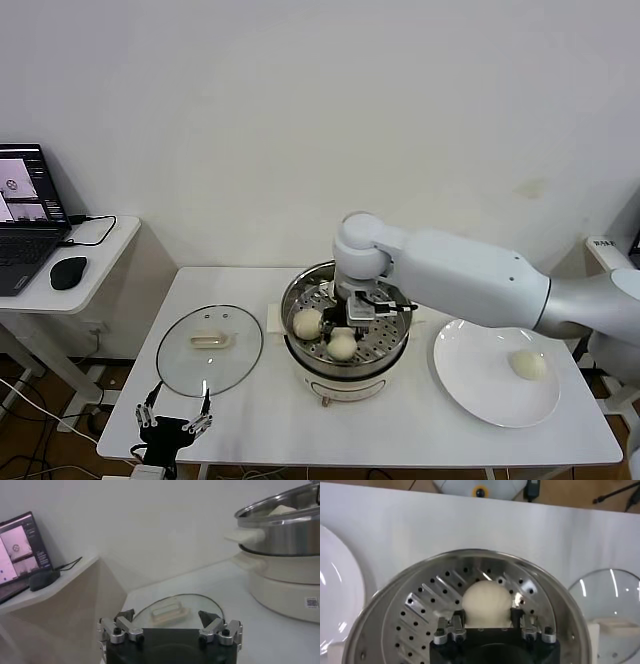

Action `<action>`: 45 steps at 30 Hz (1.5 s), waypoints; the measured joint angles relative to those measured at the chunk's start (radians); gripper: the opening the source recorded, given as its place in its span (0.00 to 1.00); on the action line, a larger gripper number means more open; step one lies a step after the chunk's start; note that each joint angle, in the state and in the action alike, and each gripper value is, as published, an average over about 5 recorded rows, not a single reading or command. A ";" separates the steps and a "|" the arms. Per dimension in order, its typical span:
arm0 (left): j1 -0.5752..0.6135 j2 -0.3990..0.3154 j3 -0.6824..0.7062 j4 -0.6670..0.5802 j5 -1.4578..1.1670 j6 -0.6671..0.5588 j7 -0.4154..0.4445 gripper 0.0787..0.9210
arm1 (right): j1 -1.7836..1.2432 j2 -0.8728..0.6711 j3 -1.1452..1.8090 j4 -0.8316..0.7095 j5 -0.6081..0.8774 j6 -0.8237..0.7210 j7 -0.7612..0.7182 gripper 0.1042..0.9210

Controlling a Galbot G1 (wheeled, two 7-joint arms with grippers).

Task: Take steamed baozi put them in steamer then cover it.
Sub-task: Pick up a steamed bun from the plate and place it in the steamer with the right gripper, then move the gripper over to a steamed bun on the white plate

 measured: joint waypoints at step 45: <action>-0.014 0.031 0.033 -0.006 0.000 0.012 0.022 0.88 | 0.054 -0.447 0.233 0.075 0.336 -0.533 0.060 0.88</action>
